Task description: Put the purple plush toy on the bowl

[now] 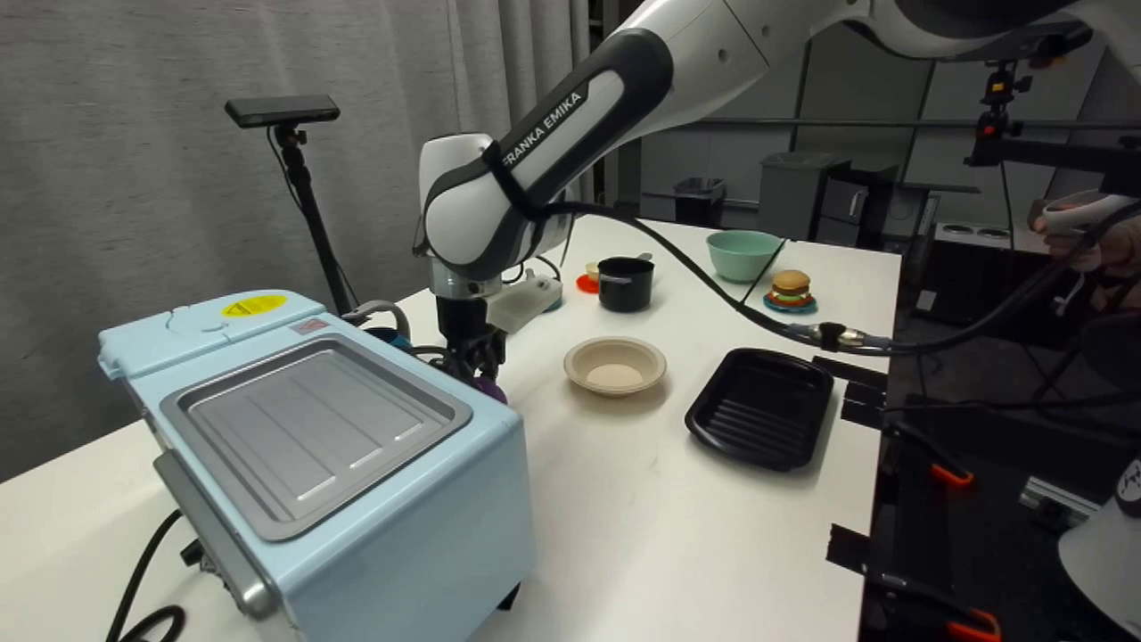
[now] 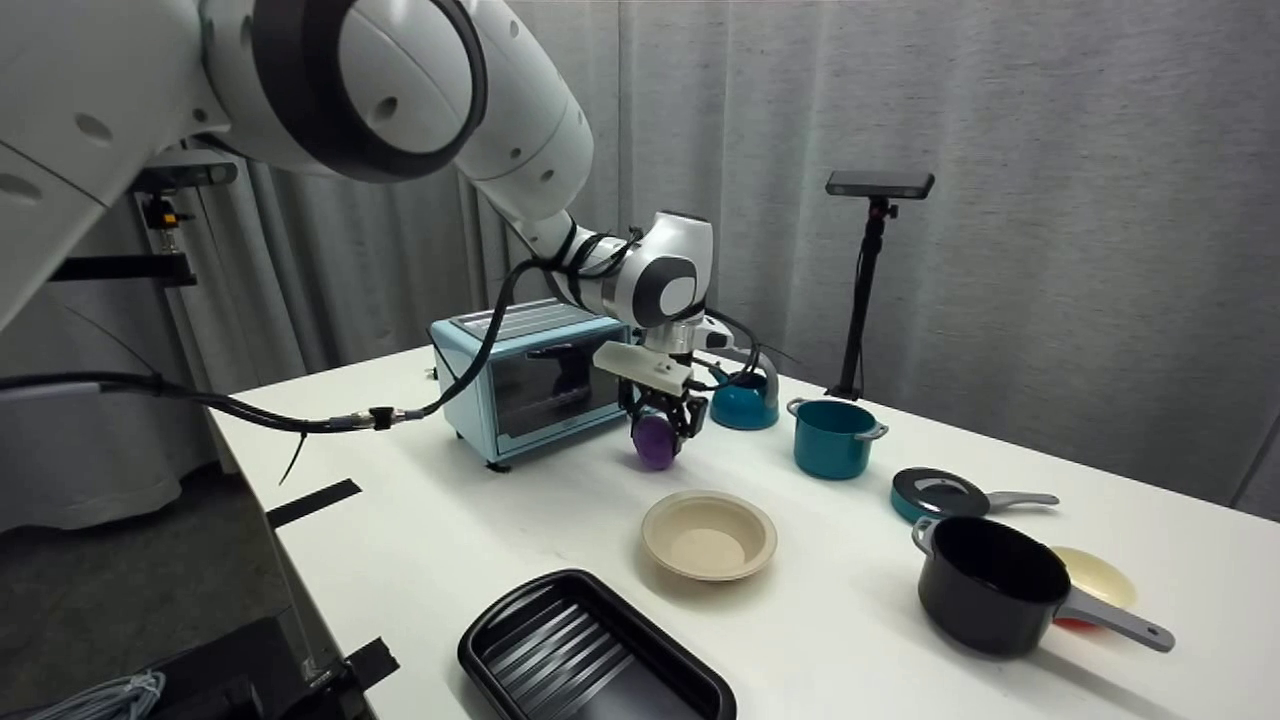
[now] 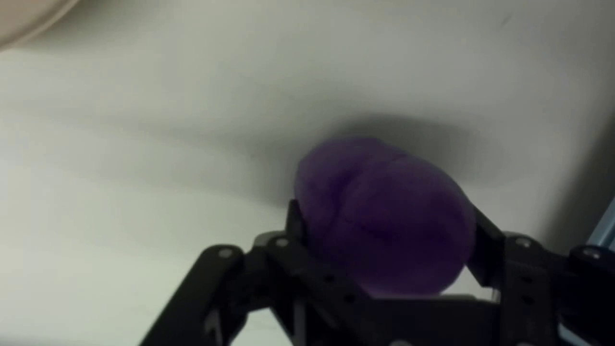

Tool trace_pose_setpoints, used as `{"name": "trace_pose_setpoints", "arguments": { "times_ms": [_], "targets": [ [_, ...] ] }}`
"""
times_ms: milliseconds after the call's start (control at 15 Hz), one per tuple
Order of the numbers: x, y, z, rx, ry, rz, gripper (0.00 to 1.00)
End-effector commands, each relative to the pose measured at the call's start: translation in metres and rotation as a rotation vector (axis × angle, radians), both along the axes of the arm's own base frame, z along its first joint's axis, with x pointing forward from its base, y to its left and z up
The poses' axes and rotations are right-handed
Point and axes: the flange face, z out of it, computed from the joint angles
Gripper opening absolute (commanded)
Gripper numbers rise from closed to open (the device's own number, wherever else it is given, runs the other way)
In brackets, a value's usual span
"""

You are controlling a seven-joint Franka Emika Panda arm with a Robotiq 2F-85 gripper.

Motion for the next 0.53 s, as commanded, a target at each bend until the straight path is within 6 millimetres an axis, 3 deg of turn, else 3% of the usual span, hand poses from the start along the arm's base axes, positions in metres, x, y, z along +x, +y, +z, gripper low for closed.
{"name": "trace_pose_setpoints", "arguments": {
  "times_ms": [0, 333, 467],
  "targets": [
    [0.010, 0.011, 0.008, 0.012, -0.002, 0.006, 0.45],
    [0.014, -0.005, 0.052, 0.019, -0.039, -0.001, 0.14],
    [0.012, -0.022, 0.078, 0.008, -0.053, -0.004, 0.08]
  ]
}}
